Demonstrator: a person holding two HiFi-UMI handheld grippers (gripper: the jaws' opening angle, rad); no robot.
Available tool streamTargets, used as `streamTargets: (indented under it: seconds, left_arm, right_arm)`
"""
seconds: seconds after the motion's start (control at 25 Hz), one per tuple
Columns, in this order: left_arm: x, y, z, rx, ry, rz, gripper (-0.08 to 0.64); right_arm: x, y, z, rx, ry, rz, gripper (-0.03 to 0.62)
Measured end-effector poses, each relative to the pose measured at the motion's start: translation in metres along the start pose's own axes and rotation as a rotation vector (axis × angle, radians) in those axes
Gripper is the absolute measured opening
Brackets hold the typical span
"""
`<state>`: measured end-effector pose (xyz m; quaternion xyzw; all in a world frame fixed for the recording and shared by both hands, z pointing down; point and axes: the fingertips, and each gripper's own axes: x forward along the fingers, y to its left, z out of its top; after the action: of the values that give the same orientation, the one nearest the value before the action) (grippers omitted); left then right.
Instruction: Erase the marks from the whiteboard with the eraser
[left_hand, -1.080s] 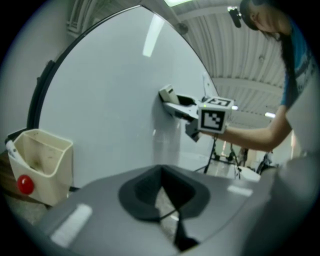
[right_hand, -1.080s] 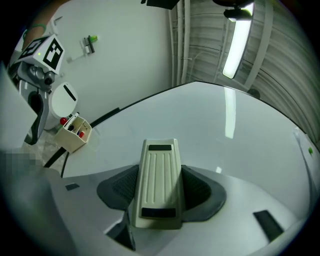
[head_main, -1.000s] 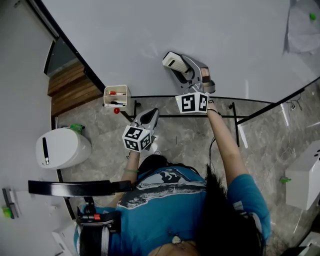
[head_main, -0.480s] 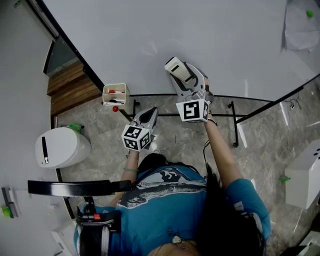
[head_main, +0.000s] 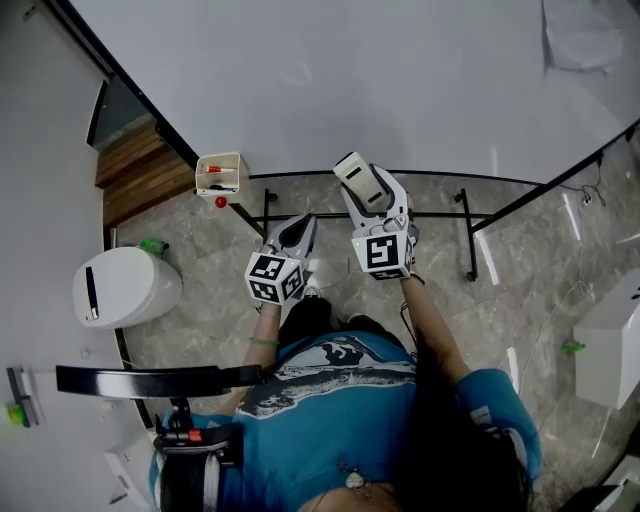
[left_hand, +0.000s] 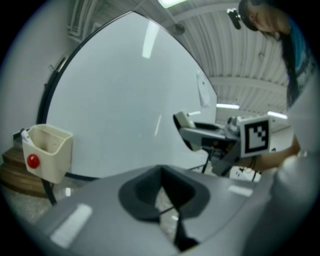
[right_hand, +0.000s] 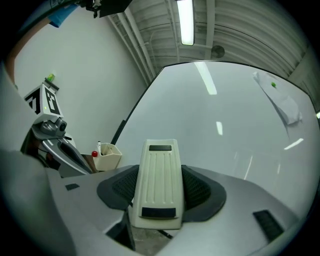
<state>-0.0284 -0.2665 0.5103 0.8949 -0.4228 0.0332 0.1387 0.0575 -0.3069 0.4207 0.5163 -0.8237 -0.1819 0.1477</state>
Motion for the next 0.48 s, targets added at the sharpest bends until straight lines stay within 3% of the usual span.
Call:
streamTargets:
  seconds: [0.48]
  left_arm:
    - [-0.033,-0.081,-0.040,-0.020,0.028,0.018,0.005]
  right_arm:
    - [-0.084,0.042,-0.057,0.161,0.076,0.080,0.262]
